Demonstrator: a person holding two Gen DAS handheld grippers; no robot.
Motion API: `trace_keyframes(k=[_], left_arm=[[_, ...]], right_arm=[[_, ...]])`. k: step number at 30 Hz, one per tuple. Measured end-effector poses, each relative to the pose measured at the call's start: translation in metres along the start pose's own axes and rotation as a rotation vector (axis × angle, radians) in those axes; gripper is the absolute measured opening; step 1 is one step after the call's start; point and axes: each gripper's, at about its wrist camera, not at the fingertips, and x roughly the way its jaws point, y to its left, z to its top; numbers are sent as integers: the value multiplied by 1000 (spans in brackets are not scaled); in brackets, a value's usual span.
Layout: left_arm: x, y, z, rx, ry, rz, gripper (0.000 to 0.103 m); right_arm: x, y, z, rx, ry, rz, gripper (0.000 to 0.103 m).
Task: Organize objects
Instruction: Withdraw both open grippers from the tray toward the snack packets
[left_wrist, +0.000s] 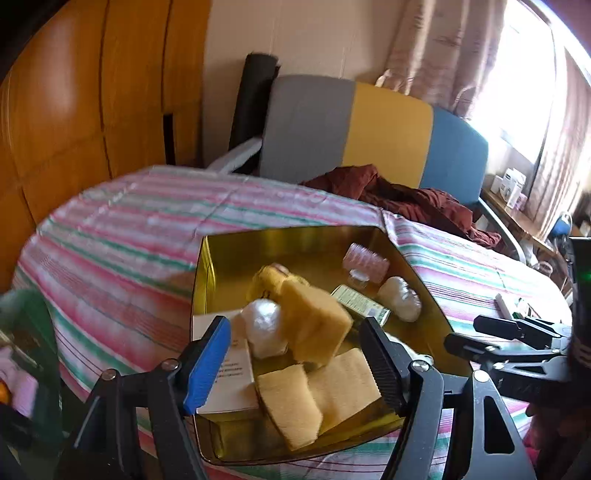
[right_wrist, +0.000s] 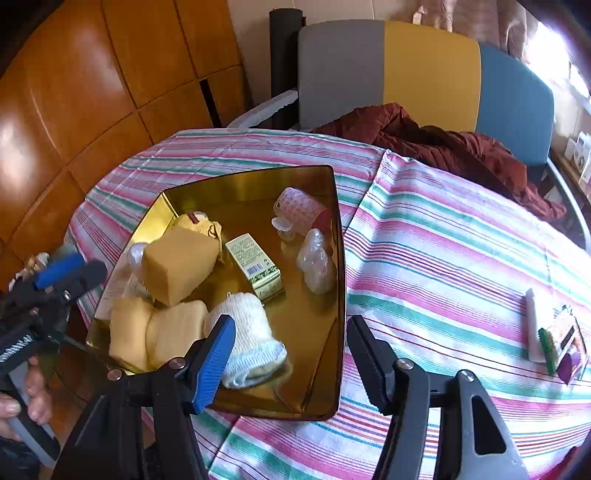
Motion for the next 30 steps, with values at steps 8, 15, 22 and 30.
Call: trace_keyframes(k=[8,15,22,30], left_arm=[[-19,-29,-3,117,-53,22,73],[-27,-51,-5,194,-82,20,73],[-31,-64,-6,234,-91,16,73],[-30,-81,-9,275,-84,5,73]], right_arm=[[-9,-4,-10,5,-15,-22,67],[-18,-18,-16,38,-29,-43,67],[-25,-36,-21,77,-38,-64,67],[-33,-68,-26,138,-47,-113,67]])
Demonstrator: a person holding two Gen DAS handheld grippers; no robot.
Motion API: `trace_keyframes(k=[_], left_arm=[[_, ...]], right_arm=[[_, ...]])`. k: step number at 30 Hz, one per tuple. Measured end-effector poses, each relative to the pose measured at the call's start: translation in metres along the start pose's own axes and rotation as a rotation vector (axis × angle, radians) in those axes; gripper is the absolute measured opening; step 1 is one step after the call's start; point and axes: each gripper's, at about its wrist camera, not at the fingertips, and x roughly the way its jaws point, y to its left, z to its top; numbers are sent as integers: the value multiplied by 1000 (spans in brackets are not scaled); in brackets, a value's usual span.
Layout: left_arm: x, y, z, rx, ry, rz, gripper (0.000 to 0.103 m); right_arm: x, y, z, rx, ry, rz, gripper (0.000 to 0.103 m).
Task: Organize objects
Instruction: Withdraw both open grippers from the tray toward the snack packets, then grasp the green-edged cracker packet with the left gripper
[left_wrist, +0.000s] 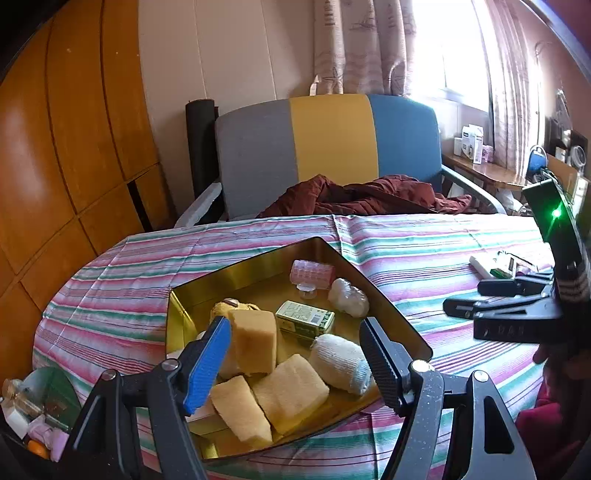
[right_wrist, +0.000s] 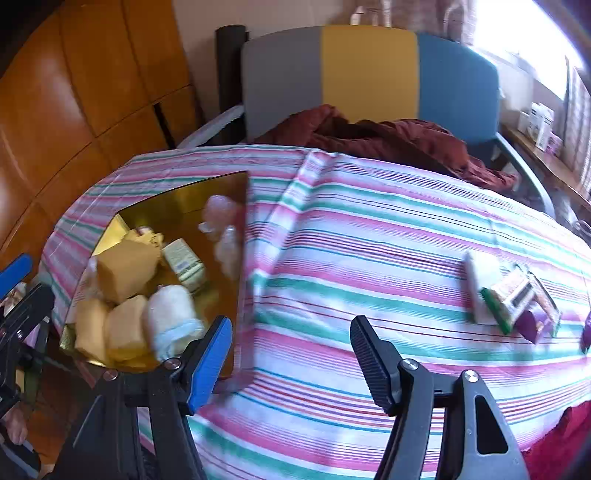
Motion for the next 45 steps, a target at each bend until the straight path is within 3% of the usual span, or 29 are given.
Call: trace_keyframes(k=[19,31,37,45], left_arm=[[16,-50,7,105,30,-83,73],[41,-116,21,197,76,-229,73],[65,-161,29,241,120,-305,73],[95,-231,50,316,131,-431,73]], right_arm=[[-14,-121,9,158,-31,-192,67],[-27,-265,-5,504,-96,-343,68],[-27,-314,-32,745,-95,-296,68],[-32,-322,-40,816,-102,-276,68]])
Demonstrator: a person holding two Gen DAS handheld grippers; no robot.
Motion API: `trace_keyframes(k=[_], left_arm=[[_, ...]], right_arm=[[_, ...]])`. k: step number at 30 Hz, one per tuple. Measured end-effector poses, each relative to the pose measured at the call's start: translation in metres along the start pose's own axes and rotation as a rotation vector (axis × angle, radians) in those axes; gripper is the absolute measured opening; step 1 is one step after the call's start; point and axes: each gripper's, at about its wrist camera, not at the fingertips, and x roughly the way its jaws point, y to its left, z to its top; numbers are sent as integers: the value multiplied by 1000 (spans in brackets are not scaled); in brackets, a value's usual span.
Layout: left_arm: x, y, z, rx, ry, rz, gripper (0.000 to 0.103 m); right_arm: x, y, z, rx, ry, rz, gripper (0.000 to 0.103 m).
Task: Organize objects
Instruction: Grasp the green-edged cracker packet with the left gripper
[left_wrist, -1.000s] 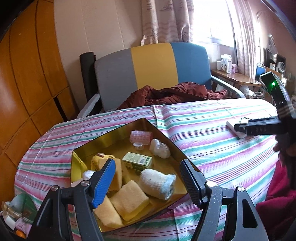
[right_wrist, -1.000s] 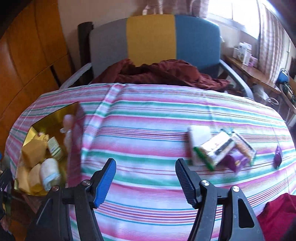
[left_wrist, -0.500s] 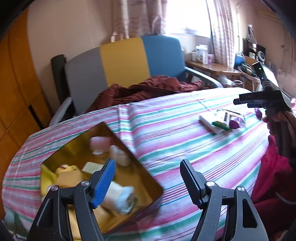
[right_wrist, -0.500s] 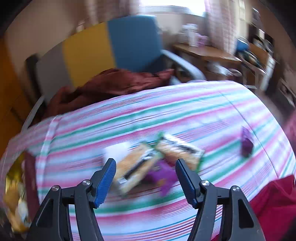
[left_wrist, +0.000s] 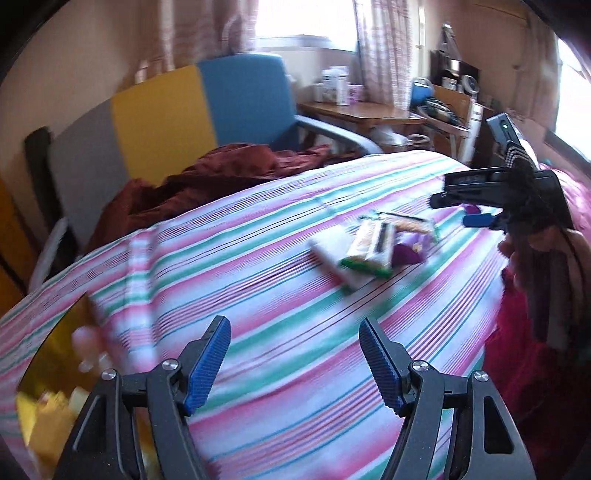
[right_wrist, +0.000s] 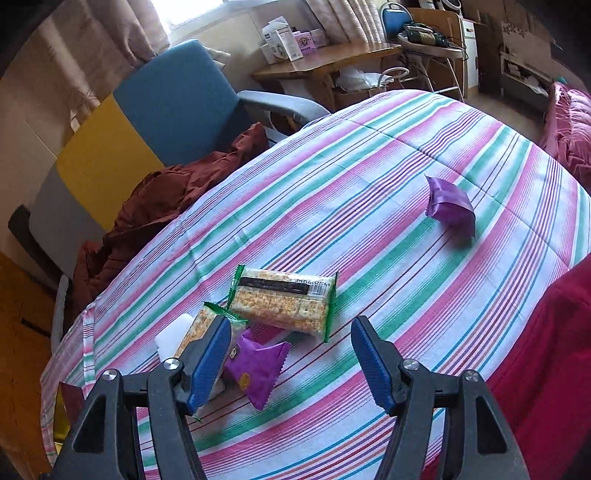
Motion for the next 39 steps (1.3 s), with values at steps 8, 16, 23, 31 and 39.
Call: trace_keyframes(k=[8,16,23,31,39], left_arm=[[60,-35,35,98,43,-67,73],[106,-61,59,190,65,-106,80],[139,-67,75,212,85,-122,79],[164,-78,73,222,126,-180,50],[103,-45,49,88,47,-175,50]], right_arm=[[5,-5,0,33,39,39,69],[15,-7,0,45,91,59,69],[21,-5,-2,37,120,55,69],[25,-8,-2,39,131,33,69],[29,-9,-3,28,142,11,69]])
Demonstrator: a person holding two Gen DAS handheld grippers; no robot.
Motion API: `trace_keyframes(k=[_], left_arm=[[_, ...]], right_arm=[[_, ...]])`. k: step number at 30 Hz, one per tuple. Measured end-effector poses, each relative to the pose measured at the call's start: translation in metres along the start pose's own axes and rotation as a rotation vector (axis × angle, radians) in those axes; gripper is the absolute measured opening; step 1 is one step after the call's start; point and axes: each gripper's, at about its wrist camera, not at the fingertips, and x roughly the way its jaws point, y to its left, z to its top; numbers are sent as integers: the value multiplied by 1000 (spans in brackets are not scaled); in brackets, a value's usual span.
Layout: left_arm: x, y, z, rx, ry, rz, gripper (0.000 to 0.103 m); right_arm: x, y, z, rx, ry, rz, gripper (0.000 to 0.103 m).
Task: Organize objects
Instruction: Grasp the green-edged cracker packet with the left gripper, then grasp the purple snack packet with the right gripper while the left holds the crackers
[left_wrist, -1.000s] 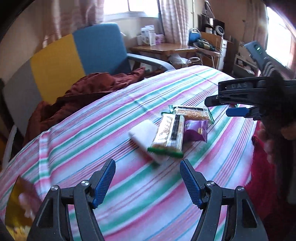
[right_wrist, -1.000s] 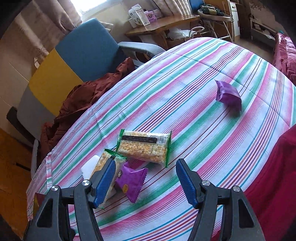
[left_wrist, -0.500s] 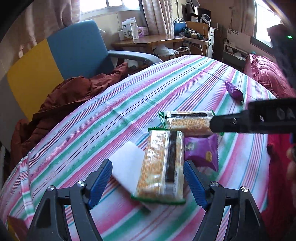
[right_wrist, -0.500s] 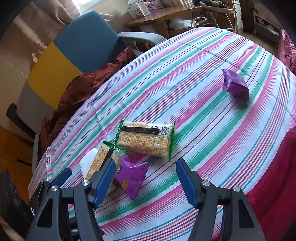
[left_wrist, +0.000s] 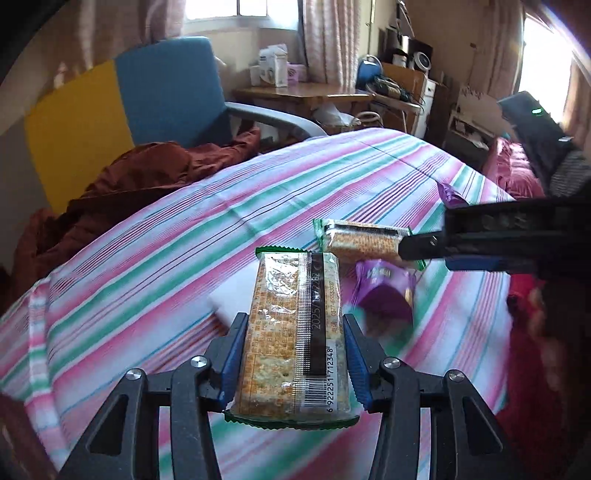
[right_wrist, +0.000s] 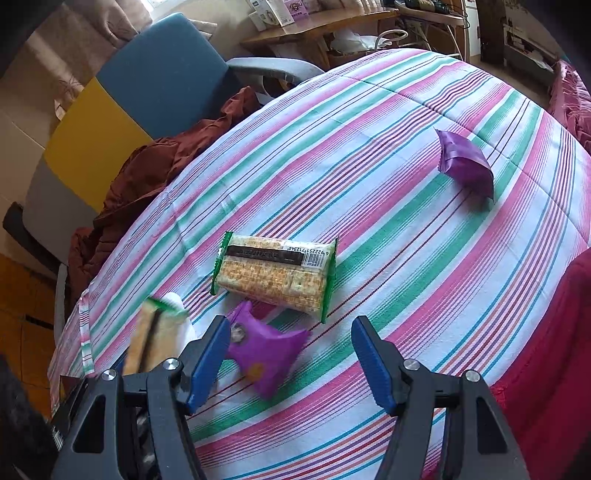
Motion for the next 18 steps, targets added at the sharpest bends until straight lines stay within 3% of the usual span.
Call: trace_keyframes(k=[6,11,18], left_arm=[[-41,19,-58,-143,38,78,50],[-34,34,-106,-259,139,135,50],[-36,31,-114,-208,73,136,50]], right_arm=[[0,5,-1,-26,-4,-14,69],[5,22,-4,-121,-1,-35,69],[20,52,-11,-321,-13,-137,69]])
